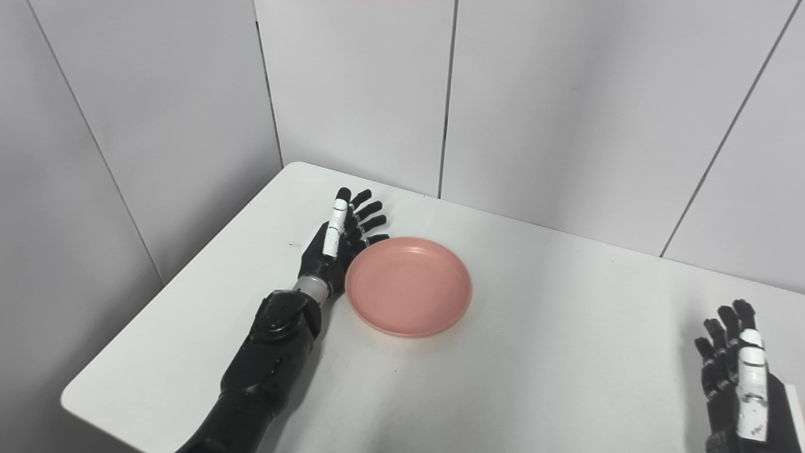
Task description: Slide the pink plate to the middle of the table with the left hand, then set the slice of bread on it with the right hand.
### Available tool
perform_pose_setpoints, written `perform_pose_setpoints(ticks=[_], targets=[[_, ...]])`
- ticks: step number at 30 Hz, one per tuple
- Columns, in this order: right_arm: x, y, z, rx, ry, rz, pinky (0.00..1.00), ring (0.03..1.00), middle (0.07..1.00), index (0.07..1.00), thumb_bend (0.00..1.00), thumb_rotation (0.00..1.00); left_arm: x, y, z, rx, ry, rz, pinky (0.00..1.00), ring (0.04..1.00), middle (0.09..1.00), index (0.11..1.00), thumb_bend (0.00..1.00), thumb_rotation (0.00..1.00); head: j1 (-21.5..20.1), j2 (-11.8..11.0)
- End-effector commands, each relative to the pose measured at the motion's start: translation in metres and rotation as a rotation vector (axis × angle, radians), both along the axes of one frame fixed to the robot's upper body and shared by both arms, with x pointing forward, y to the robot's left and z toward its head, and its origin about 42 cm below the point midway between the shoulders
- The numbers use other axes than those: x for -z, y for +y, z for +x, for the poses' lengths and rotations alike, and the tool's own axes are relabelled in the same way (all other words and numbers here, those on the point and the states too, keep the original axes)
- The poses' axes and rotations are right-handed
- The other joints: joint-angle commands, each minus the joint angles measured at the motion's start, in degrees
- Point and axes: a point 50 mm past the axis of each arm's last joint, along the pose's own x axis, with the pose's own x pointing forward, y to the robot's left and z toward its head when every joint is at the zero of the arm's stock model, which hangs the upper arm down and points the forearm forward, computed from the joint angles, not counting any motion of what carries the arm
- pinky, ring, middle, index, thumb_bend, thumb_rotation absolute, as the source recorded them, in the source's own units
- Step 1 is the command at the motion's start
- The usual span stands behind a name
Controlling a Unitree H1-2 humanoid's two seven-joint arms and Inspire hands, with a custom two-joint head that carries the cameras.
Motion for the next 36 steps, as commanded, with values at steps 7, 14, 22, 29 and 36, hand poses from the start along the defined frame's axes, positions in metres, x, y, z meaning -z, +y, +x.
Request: perform_pose_setpoints(ticks=[7, 14, 22, 29, 36], targets=[[-0.023, 0.005, 0.005, -0.005, -0.080, 0.002, 1.00, 0.999, 0.998, 0.999, 0.57, 0.88, -0.004, -0.031, 0.003, 0.044, 0.003, -0.019, 0.75, 0.854, 0.881, 0.885, 0.75, 0.99, -2.61, 1.06], [-0.024, 0.008, 0.004, 0.014, -0.084, 0.002, 1.00, 0.986, 0.983, 0.977, 0.60, 0.86, 0.003, -0.055, -0.005, 0.101, 0.002, -0.030, 0.83, 0.891, 0.910, 0.895, 0.74, 0.98, -5.72, 2.11], [-0.024, 0.011, 0.004, 0.010, -0.093, 0.005, 1.00, 0.987, 0.993, 0.984, 0.59, 0.86, 0.006, -0.073, -0.016, 0.159, -0.002, -0.009, 0.83, 0.901, 0.919, 0.893, 0.73, 0.97, -10.39, 3.83], [-0.027, 0.016, 0.001, 0.025, -0.086, -0.010, 1.00, 0.984, 0.992, 0.993, 0.58, 0.90, 0.010, -0.090, -0.029, 0.194, -0.006, -0.003, 0.85, 0.912, 0.923, 0.894, 0.70, 0.96, -13.33, 5.19], [-0.030, 0.025, -0.002, 0.007, -0.082, -0.017, 1.00, 0.997, 0.999, 1.000, 0.56, 0.93, 0.011, -0.097, -0.043, 0.241, -0.025, -0.015, 0.87, 0.925, 0.937, 0.910, 0.69, 0.95, -19.60, 6.97]])
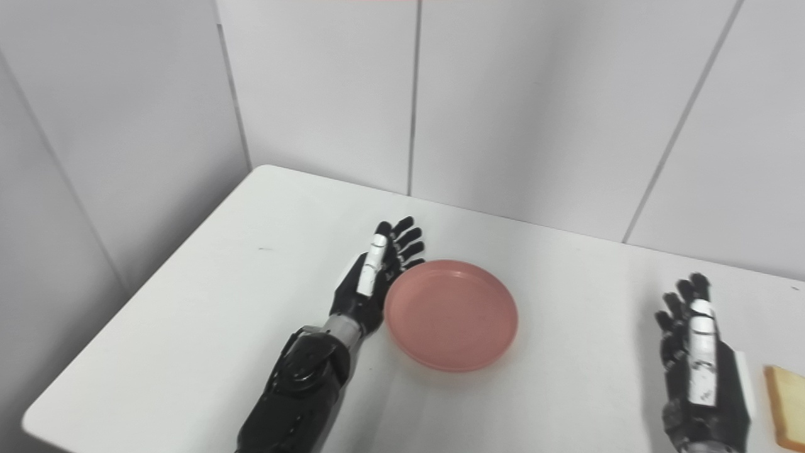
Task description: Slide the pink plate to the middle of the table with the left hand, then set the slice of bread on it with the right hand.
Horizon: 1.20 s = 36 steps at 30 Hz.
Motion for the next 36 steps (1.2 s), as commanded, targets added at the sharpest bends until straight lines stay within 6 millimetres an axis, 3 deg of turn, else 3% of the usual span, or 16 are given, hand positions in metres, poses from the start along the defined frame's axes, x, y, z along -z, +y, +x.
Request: perform_pose_setpoints(ticks=[1, 4, 9, 20, 26, 36], targets=[[-0.019, 0.009, 0.003, -0.022, -0.071, 0.000, 1.00, 0.999, 1.000, 1.000, 0.56, 0.93, 0.001, -0.005, -0.005, 0.026, 0.018, -0.009, 0.86, 0.924, 0.937, 0.907, 0.69, 0.94, -2.03, 0.47], [-0.019, 0.012, 0.005, -0.035, -0.088, 0.009, 1.00, 1.000, 1.000, 1.000, 0.58, 0.91, 0.000, -0.005, -0.009, 0.031, 0.019, -0.017, 0.86, 0.917, 0.931, 0.901, 0.70, 0.92, -3.64, 0.84], [-0.018, 0.022, 0.008, -0.048, -0.104, 0.027, 1.00, 0.984, 0.995, 0.992, 0.64, 0.85, -0.002, 0.001, -0.017, 0.047, 0.017, -0.014, 0.86, 0.916, 0.923, 0.891, 0.69, 0.94, -12.15, 1.96], [-0.017, 0.050, 0.010, -0.040, -0.091, 0.045, 0.99, 0.964, 0.971, 0.969, 0.63, 0.83, -0.004, 0.009, -0.025, 0.074, 0.018, -0.001, 0.86, 0.916, 0.926, 0.893, 0.69, 0.94, -21.82, 2.47], [-0.019, 0.061, 0.010, -0.034, -0.084, 0.038, 0.97, 0.956, 0.961, 0.958, 0.64, 0.84, -0.006, 0.011, -0.027, 0.082, 0.019, -0.004, 0.86, 0.917, 0.934, 0.898, 0.69, 0.93, -23.70, 2.75], [-0.023, 0.064, 0.009, -0.059, -0.093, 0.055, 0.99, 0.960, 0.950, 0.933, 0.61, 0.83, -0.008, 0.006, -0.029, 0.115, 0.007, -0.027, 0.87, 0.933, 0.939, 0.902, 0.69, 0.92, -22.77, 3.55]])
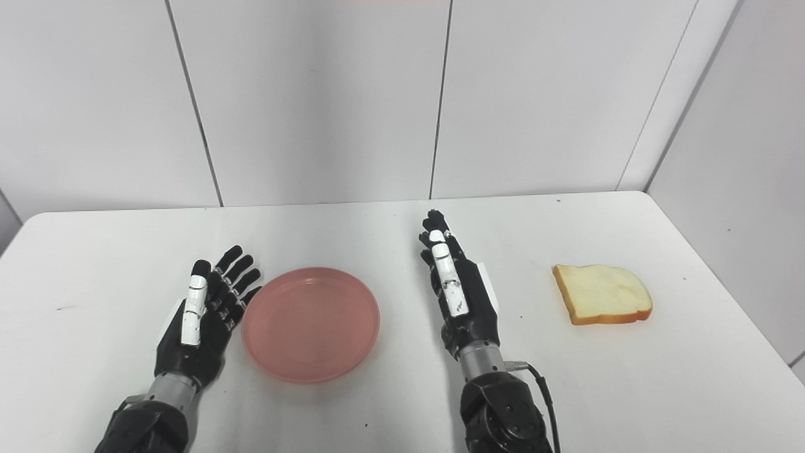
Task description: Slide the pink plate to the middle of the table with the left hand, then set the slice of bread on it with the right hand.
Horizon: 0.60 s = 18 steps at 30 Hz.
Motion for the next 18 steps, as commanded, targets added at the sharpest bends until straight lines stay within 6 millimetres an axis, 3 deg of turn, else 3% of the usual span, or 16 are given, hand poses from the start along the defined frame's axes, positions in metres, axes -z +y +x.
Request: perform_pose_setpoints(ticks=[1, 12, 18], targets=[[-0.024, 0.005, 0.005, -0.024, -0.097, 0.010, 0.99, 0.961, 0.951, 0.934, 0.61, 0.83, -0.005, -0.003, -0.001, 0.027, -0.013, -0.010, 0.87, 0.934, 0.941, 0.905, 0.69, 0.93, 0.23, -0.06], [-0.024, -0.001, 0.002, -0.042, -0.104, 0.015, 0.98, 0.955, 0.950, 0.935, 0.62, 0.82, 0.000, -0.015, -0.001, 0.049, -0.025, 0.002, 0.89, 0.955, 0.952, 0.922, 0.68, 0.96, 0.48, -0.83], [-0.038, -0.014, -0.001, -0.051, -0.162, 0.000, 0.98, 0.949, 0.956, 0.963, 0.62, 0.82, 0.002, -0.024, 0.001, 0.052, -0.030, -0.003, 0.91, 0.954, 0.948, 0.913, 0.68, 0.97, 0.14, -1.47]])
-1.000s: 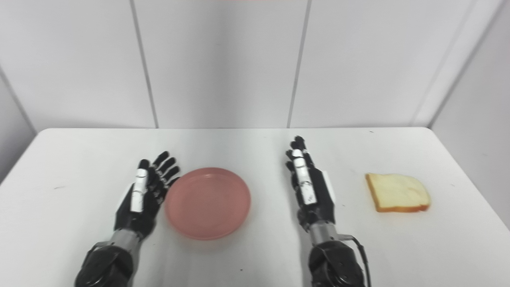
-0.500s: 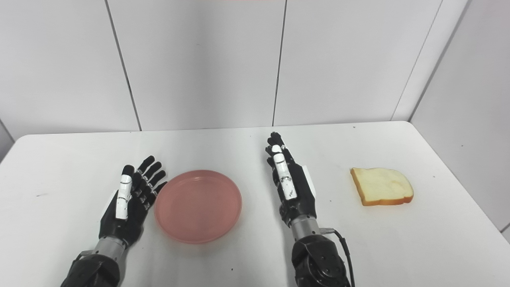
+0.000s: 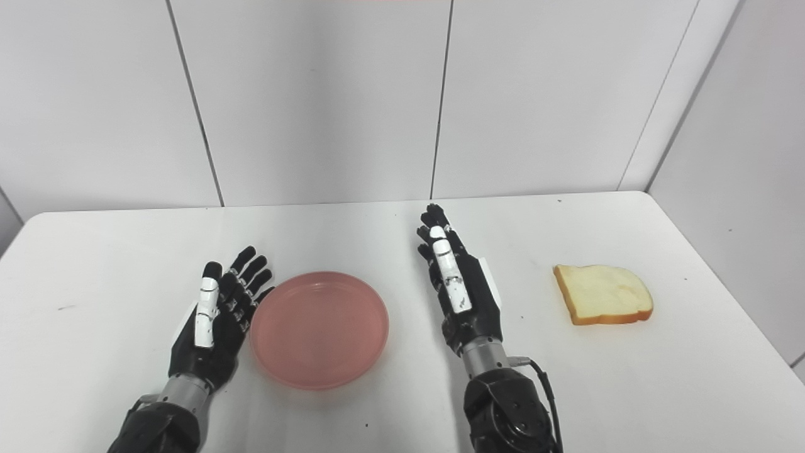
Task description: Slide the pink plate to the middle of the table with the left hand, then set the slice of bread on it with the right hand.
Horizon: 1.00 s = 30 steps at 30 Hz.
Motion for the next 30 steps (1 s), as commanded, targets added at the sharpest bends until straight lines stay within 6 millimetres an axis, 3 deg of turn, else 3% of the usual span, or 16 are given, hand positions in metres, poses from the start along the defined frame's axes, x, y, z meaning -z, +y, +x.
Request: perform_pose_setpoints(ticks=[1, 4, 9, 14, 18, 21, 22, 30], targets=[[-0.030, -0.008, 0.001, -0.012, -0.135, -0.028, 0.98, 0.951, 0.958, 0.965, 0.61, 0.82, -0.002, -0.008, 0.004, 0.007, -0.007, -0.004, 0.91, 0.954, 0.948, 0.912, 0.68, 0.96, -0.13, -0.23], [-0.046, -0.023, -0.001, 0.016, -0.206, -0.073, 0.98, 0.966, 0.966, 0.976, 0.61, 0.83, -0.002, -0.012, 0.006, 0.006, -0.007, -0.007, 0.92, 0.955, 0.948, 0.906, 0.68, 0.95, -0.27, -0.65], [-0.082, -0.062, -0.006, 0.124, -0.316, -0.230, 0.96, 0.937, 0.939, 0.950, 0.63, 0.76, -0.004, -0.017, 0.009, 0.001, -0.016, 0.006, 0.95, 0.965, 0.962, 0.914, 0.69, 0.96, -1.64, -1.19], [-0.116, -0.111, -0.008, 0.165, -0.313, -0.432, 0.87, 0.895, 0.899, 0.909, 0.64, 0.46, -0.003, -0.018, 0.010, -0.010, -0.016, 0.024, 0.98, 0.973, 0.974, 0.924, 0.68, 0.98, -5.26, -1.88], [-0.135, -0.155, -0.006, 0.164, -0.281, -0.637, 0.78, 0.843, 0.871, 0.881, 0.65, 0.32, -0.003, -0.015, 0.010, -0.030, -0.017, 0.042, 0.98, 0.967, 0.968, 0.916, 0.67, 0.99, -7.11, -2.08], [-0.145, -0.179, -0.006, 0.178, -0.245, -0.793, 0.79, 0.840, 0.852, 0.871, 0.69, 0.30, -0.003, -0.013, 0.011, -0.042, -0.015, 0.044, 0.96, 0.969, 0.966, 0.916, 0.65, 0.99, -8.22, -2.26], [-0.147, -0.187, -0.006, 0.182, -0.225, -0.842, 0.79, 0.838, 0.850, 0.876, 0.69, 0.33, -0.004, -0.012, 0.011, -0.042, -0.014, 0.047, 0.96, 0.970, 0.965, 0.916, 0.65, 0.99, -8.55, -2.25], [-0.155, -0.243, -0.004, 0.222, -0.061, -1.122, 0.72, 0.819, 0.844, 0.845, 0.76, 0.23, -0.005, -0.011, 0.012, -0.035, -0.010, 0.052, 0.94, 0.970, 0.967, 0.918, 0.65, 0.99, -8.36, -2.12]])
